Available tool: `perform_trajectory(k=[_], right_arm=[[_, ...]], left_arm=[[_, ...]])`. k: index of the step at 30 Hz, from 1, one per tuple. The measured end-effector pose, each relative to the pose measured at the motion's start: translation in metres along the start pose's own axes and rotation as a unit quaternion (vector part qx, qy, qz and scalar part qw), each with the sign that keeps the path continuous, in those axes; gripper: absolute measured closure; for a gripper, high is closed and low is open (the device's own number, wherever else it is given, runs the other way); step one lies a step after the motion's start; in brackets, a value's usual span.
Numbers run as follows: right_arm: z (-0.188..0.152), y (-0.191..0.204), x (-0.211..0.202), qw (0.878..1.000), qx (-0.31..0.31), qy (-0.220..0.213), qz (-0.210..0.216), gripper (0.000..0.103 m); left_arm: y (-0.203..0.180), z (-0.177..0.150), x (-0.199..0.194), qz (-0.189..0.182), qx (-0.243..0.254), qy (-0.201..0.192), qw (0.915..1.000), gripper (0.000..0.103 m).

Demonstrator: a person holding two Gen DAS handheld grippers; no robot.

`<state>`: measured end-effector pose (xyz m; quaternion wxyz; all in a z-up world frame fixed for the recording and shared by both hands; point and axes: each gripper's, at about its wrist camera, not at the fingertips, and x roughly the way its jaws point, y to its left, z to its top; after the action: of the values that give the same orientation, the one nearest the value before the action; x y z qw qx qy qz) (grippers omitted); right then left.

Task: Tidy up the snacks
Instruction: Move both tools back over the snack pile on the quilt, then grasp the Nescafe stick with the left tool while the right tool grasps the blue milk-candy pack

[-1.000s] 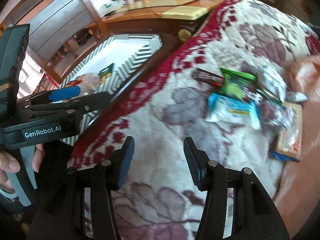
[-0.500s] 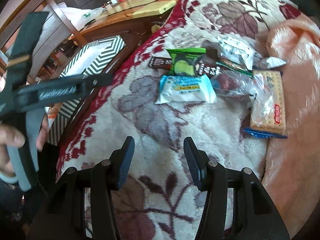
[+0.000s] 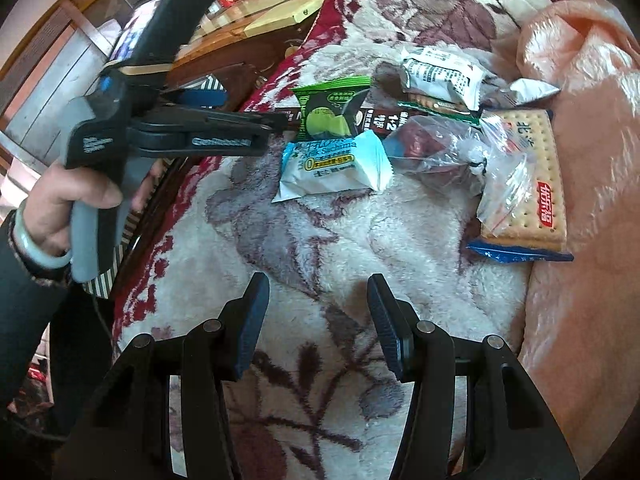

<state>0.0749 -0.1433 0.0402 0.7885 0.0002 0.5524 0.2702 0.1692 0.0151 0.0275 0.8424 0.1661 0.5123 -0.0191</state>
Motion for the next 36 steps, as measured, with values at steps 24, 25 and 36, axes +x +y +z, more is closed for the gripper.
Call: perform_trajectory(k=[24,25,36], right_arm=[[0.001,-0.010,0.003,0.999,0.019,-0.008,0.029,0.052],[0.001,-0.010,0.003,0.999,0.020,-0.008,0.030,0.052],[0.000,-0.015,0.005,0.999,0.030,-0.013,0.040,0.051]], left_arm=[[-0.066,0.046,0.005,-0.053,0.293,-0.050,0.9534,0.017],[-0.068,0.046,0.007,-0.056,0.301,-0.049,0.9508,0.017],[-0.083,0.060,0.017,-0.080,0.380,-0.043,0.9203,0.012]])
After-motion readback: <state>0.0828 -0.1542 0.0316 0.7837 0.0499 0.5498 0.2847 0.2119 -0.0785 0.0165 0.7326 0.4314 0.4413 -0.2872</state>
